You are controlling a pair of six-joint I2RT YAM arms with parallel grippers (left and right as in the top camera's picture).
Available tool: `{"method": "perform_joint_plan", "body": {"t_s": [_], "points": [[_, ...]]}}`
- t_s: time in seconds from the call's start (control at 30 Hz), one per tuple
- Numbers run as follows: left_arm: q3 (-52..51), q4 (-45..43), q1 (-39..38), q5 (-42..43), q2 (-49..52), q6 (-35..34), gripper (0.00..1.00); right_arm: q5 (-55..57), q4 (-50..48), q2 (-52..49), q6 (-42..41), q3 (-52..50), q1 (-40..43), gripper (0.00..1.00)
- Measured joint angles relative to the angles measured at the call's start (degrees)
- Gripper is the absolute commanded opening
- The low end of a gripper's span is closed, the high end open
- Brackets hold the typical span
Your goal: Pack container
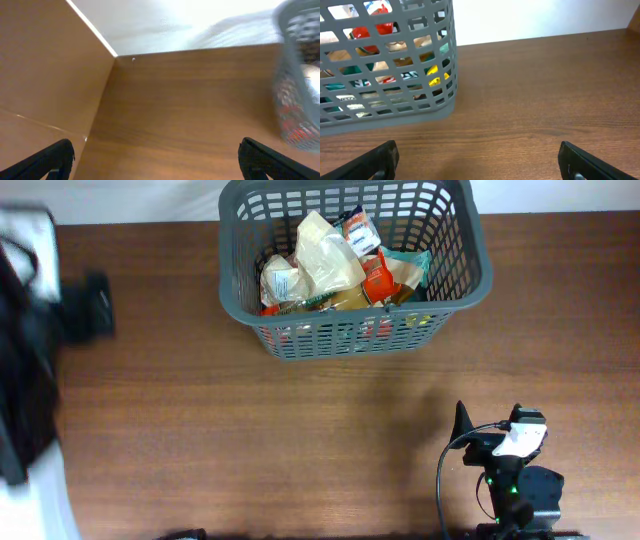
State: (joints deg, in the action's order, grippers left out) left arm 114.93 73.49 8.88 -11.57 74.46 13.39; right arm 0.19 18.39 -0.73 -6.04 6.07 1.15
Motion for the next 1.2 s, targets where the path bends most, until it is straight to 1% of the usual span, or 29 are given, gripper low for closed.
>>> {"method": "perform_joint_plan", "body": {"t_s": [0.13,0.17,0.27,0.37,0.47,0.53,0.6,0.63,0.73,0.87,0.97,1.2], "points": [[-17.7,-1.2,-5.6,0.0,-16.4,-0.2,0.99,0.0,0.0,0.2,0.0,-0.1,0.0,0.99],[-22.1,-3.0,-6.7,-0.1,-20.1,-0.2,0.99,0.0,-0.1,0.2,0.0,-0.1,0.0,0.99],[-37.6,-15.9,-9.5,0.4,-30.2,-0.2,0.99,0.1,-0.2,0.2,0.0,-0.1,0.0,0.99],[-52.9,-34.6,-10.7,2.5,-38.2,-0.4,0.99,0.1,-0.2,0.2,0.0,-0.1,0.0,0.99],[-65.7,-52.8,-10.8,4.2,-45.2,-0.5,0.99,0.1,-0.2,0.2,0.0,-0.1,0.0,0.99],[-72.5,-62.5,-10.8,4.8,-49.5,-0.6,0.99,0.1,-0.3,0.2,0.0,-0.1,0.0,0.99],[-77.1,-69.0,-10.8,5.2,-53.4,-0.6,0.99,0.0,-0.2,0.2,0.0,-0.1,0.0,0.99],[-80.1,-73.7,-10.8,5.4,-55.4,-0.6,0.99,0.1,-0.2,0.2,0.0,-0.1,0.0,0.99],[-86.6,-78.9,-10.8,5.6,-60.0,-0.6,0.99,0.0,-0.2,0.2,0.0,-0.1,0.0,0.99],[-96.2,-79.3,-10.7,5.6,-65.5,-0.6,0.99,0.1,-0.3,0.2,0.0,-0.1,0.0,0.99],[-101.7,-79.1,-10.7,5.6,-68.6,-0.6,0.99,0.1,-0.3,0.2,0.0,-0.1,0.0,0.99],[-107.4,-79.1,-10.1,5.7,-73.5,-0.6,0.99,0.1,-0.3,0.2,0.0,-0.1,0.0,0.99]]}}
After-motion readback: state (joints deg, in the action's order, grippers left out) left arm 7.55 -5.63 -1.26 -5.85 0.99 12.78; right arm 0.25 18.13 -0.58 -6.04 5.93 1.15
